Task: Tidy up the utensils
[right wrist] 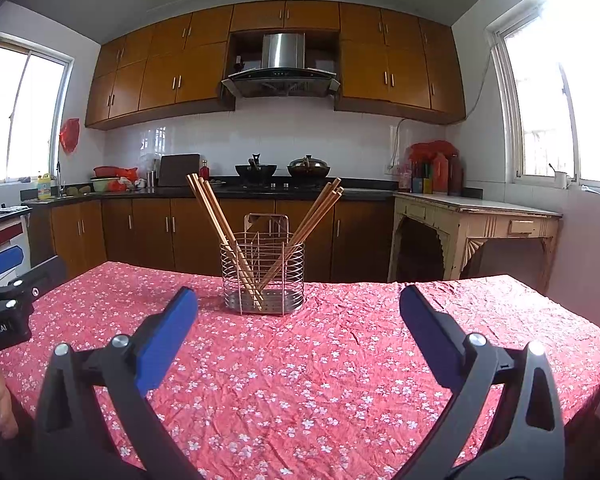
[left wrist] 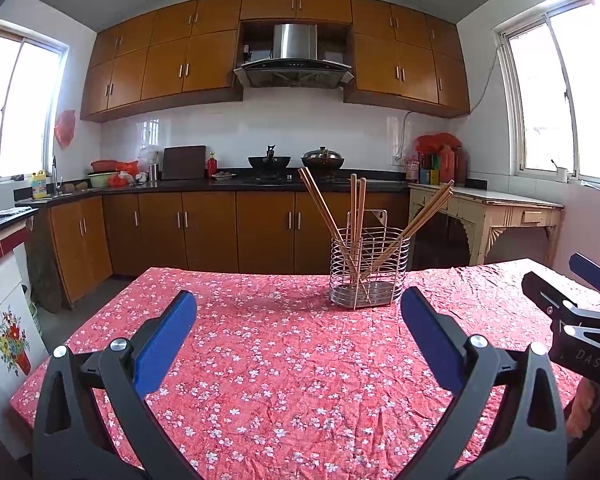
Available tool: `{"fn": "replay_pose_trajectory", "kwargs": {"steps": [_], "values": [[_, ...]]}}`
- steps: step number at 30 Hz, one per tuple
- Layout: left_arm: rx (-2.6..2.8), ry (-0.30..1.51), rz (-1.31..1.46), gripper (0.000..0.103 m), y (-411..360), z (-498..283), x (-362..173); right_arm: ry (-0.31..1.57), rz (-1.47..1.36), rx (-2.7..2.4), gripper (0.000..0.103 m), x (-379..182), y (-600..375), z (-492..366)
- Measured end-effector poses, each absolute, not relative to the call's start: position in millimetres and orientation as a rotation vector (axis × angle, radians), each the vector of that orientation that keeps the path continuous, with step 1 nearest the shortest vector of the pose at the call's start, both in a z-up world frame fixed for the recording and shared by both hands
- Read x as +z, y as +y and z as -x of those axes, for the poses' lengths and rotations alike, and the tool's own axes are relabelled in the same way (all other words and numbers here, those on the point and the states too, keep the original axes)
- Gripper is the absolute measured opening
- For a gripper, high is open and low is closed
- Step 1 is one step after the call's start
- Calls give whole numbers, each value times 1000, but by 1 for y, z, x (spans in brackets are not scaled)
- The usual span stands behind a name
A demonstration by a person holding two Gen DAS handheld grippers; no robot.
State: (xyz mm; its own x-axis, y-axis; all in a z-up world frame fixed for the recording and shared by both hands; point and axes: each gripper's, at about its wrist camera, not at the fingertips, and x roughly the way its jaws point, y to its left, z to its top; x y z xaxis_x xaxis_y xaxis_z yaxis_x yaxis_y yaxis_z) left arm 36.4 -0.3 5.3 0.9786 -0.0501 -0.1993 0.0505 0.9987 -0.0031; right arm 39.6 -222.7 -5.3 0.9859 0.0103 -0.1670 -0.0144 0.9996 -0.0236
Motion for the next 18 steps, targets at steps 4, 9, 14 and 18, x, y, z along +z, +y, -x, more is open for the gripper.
{"fn": "replay_pose_trajectory", "kwargs": {"steps": [4, 9, 14, 18], "values": [[-46, 199, -11, 101, -2, -36, 4, 174, 21, 14, 99, -6, -223, -40], [-47, 201, -10, 101, -4, -37, 4, 177, 20, 15, 99, -6, -224, -41], [-50, 202, -4, 101, -4, -37, 4, 176, 20, 15, 99, -6, -224, -41], [-53, 202, 1, 101, -6, -37, 4, 176, 20, 15, 99, -6, -225, -41]]}}
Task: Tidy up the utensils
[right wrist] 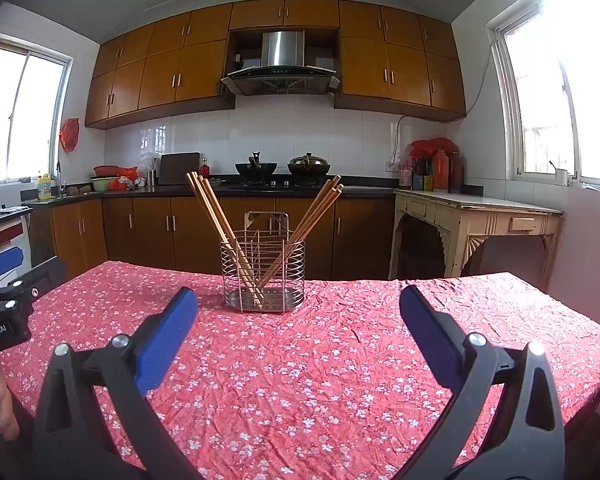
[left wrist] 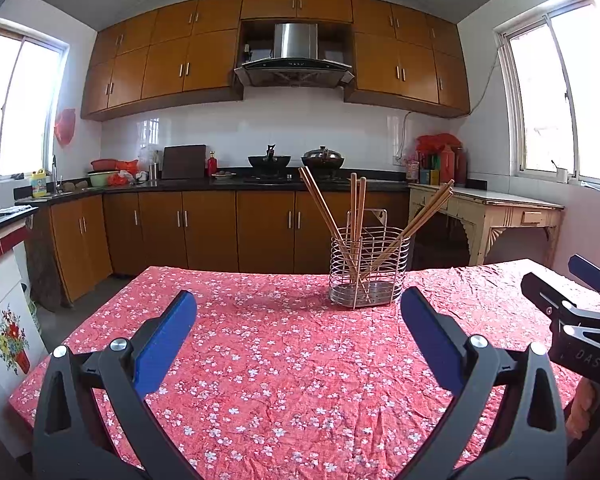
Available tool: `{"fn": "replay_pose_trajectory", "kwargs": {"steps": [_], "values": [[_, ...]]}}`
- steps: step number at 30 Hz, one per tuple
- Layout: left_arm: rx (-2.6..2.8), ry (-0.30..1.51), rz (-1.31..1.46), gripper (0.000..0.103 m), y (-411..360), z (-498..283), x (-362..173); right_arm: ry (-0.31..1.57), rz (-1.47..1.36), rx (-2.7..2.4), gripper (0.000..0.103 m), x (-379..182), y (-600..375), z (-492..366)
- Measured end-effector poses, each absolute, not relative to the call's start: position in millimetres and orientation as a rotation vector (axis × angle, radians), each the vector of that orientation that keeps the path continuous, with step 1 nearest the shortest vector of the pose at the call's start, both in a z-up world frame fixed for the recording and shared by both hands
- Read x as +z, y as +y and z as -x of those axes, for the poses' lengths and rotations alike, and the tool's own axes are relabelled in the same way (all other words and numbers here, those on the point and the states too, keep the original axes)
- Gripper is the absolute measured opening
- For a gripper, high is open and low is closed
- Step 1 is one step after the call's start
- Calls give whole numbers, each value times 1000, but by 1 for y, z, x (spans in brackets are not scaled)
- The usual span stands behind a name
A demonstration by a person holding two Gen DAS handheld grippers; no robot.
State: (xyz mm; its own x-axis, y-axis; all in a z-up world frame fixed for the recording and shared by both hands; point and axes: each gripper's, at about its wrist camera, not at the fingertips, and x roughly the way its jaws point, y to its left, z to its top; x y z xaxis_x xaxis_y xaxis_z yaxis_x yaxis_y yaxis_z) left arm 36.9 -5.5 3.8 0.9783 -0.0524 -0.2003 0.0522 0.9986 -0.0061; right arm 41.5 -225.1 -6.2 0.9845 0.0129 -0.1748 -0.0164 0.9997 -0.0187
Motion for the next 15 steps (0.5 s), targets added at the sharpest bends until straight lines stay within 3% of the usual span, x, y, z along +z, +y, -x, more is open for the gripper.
{"fn": "replay_pose_trajectory", "kwargs": {"steps": [15], "values": [[-56, 196, 7, 101, -6, -37, 5, 175, 21, 15, 99, -6, -226, -42]]}}
